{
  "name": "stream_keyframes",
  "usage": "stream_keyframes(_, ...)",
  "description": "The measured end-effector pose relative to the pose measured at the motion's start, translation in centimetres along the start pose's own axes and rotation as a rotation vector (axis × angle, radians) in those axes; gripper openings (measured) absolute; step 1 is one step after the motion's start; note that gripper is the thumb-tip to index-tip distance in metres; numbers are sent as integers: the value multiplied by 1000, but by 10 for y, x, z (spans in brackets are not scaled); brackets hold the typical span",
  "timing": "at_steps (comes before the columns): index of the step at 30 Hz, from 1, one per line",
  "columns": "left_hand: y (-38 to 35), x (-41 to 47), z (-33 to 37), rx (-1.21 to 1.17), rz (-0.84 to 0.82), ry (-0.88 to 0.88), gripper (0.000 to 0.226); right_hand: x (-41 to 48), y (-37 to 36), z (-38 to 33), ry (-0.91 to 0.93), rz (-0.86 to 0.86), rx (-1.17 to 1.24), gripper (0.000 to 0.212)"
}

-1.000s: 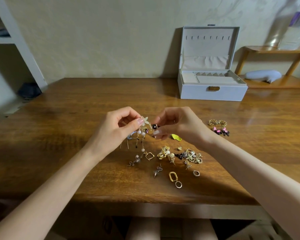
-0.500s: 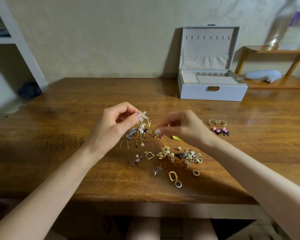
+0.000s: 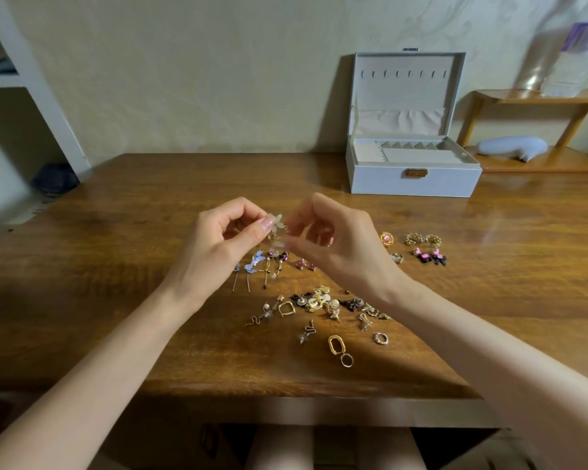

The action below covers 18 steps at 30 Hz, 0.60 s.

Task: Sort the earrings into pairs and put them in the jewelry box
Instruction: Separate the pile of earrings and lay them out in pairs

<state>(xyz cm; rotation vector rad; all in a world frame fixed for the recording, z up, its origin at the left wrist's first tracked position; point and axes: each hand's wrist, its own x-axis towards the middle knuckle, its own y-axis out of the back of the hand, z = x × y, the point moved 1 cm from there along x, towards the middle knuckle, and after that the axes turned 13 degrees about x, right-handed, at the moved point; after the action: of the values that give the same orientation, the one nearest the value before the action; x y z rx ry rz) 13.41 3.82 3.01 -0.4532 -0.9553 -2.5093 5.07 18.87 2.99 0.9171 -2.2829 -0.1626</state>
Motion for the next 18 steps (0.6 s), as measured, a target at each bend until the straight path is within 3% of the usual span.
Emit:
stream_keyframes(2,2,-1,-2,7,6,5,17,4,-1,0,22,40,-24,14)
stream_keyframes(7,13,-1,-9,67,26,34,12,15,-4,-2,24,30,-34,6)
stream_keyframes(9,20,-2,-14,141,26,33,7,21,-7,-2,24,11,-36,7)
stream_keyframes(14,42,-7,-25,392,51,-58,20,34,-17,1,29,-63,-47,8)
stream_keyframes(18,59,-13,-27,649,79,-192,32,40,-27,2,53,-137,-93,23)
